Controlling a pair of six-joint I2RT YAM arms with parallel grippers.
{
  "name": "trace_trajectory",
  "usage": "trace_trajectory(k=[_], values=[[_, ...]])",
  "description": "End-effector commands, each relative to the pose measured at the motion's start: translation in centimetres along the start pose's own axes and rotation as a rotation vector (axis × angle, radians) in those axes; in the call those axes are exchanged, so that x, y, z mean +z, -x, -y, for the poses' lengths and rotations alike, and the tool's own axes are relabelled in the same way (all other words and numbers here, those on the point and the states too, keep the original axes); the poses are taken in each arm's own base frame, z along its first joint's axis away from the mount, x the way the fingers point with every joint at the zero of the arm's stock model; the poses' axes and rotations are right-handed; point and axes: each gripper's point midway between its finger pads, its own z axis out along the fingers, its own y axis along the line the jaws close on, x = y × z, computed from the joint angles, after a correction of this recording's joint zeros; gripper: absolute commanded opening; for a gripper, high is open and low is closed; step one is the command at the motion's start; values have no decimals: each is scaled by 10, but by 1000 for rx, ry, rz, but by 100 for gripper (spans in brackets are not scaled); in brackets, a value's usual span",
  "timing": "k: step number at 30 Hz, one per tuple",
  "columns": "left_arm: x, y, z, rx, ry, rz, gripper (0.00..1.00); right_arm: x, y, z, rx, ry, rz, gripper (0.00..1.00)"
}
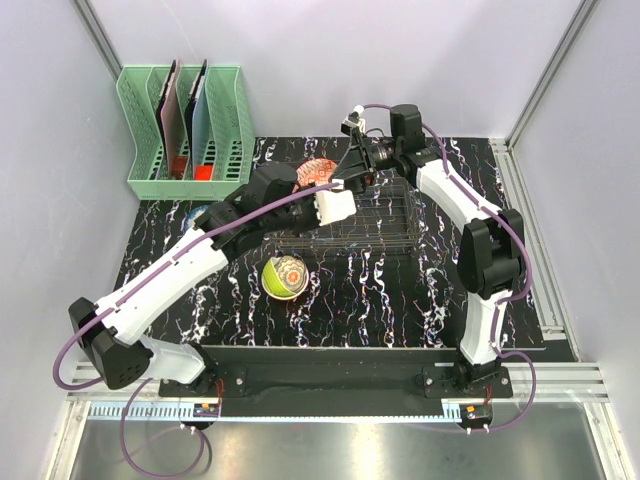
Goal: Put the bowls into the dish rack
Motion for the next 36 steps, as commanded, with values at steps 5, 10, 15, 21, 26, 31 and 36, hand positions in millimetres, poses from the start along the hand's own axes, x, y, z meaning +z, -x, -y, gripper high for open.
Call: trace_trajectory(k=[5, 10, 15, 21, 26, 31, 36], values=[[-7, 30, -25, 21, 98, 86, 0, -3, -15, -65, -155, 77, -87, 76], [-6, 30, -24, 19, 92, 87, 0, -3, -16, -75, -184, 75, -81, 70], [-4, 28, -22, 21, 86, 81, 0, -4, -15, -80, -206, 77, -82, 53], [-3, 26, -21, 24, 84, 75, 0, -3, -13, -72, -199, 72, -76, 12], [-3, 26, -21, 26, 89, 71, 11, -2, -14, -65, -184, 71, -75, 0], [-2, 24, -23, 24, 95, 65, 34, -2, -16, -55, -167, 65, -68, 0], [-4, 25, -25, 27, 107, 62, 53, -1, -15, -46, -149, 51, -49, 0]])
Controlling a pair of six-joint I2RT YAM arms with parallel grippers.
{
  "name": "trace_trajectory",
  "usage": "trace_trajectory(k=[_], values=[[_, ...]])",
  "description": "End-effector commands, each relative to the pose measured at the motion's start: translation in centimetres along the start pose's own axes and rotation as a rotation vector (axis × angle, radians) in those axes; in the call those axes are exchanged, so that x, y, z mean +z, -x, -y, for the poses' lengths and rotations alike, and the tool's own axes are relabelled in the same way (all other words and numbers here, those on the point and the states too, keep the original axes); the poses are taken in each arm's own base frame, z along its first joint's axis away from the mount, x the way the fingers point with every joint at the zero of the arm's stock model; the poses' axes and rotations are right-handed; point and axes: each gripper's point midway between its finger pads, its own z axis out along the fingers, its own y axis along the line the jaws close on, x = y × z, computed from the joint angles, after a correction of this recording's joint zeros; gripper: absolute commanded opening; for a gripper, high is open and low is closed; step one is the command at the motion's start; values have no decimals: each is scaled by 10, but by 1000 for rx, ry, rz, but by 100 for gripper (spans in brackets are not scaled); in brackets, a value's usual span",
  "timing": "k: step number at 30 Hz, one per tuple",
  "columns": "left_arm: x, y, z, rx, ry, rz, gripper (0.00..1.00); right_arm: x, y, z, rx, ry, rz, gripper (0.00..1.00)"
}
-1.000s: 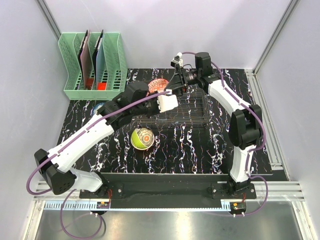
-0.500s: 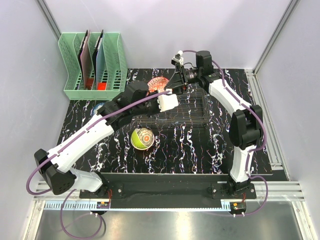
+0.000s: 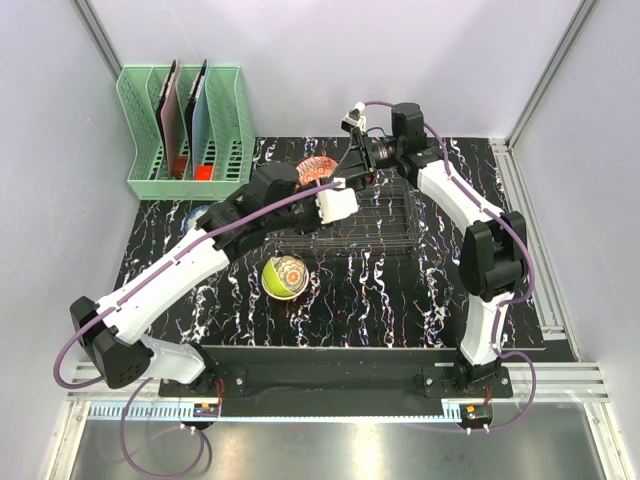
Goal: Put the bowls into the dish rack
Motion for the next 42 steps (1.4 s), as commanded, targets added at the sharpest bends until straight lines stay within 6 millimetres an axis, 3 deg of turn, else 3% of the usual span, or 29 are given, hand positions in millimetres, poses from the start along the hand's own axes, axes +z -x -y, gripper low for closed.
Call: trace_trajectory(k=[1, 2, 3, 4, 5, 11, 16, 23, 29, 31, 35, 37, 38, 39, 40, 42], values=[[-7, 20, -20, 11, 80, 49, 57, -1, -13, -38, -102, 53, -54, 0], [-9, 20, -22, 13, 88, 47, 63, -1, -13, -35, -94, 50, -51, 0], [-11, 21, -24, 13, 99, 48, 84, -1, -12, -33, -91, 48, -49, 0], [-13, 21, -27, 14, 114, 42, 97, -2, -10, -28, -84, 42, -40, 0], [-14, 21, -29, 13, 124, 38, 99, -3, -9, -26, -80, 38, -35, 0], [-26, 18, -47, -5, 197, 27, 99, -13, 7, -7, -52, 8, 14, 0], [-46, 15, -74, -67, 293, 38, 99, -23, 20, 8, -42, -29, 69, 0], [-66, -10, -113, -142, 471, -11, 99, -37, 38, 20, -55, -75, 139, 0], [-74, -53, -129, -182, 570, -104, 99, -51, 60, 31, -119, -157, 216, 0], [-77, -71, -132, -193, 586, -145, 99, -56, 64, 46, -85, -236, 241, 0], [-73, -114, -121, -234, 572, -241, 99, -66, 77, 54, -209, -365, 259, 0], [-72, -133, -117, -258, 568, -285, 99, -75, 74, 72, -181, -481, 259, 0], [-69, -146, -108, -272, 547, -319, 99, -80, 81, 70, -267, -532, 255, 0], [-68, -157, -106, -289, 542, -340, 99, -90, 85, 85, -274, -633, 264, 0], [-67, -162, -103, -306, 536, -343, 99, -96, 79, 91, -259, -684, 245, 0], [-65, -181, -93, -334, 502, -369, 99, -113, 86, 101, -360, -823, 226, 0]])
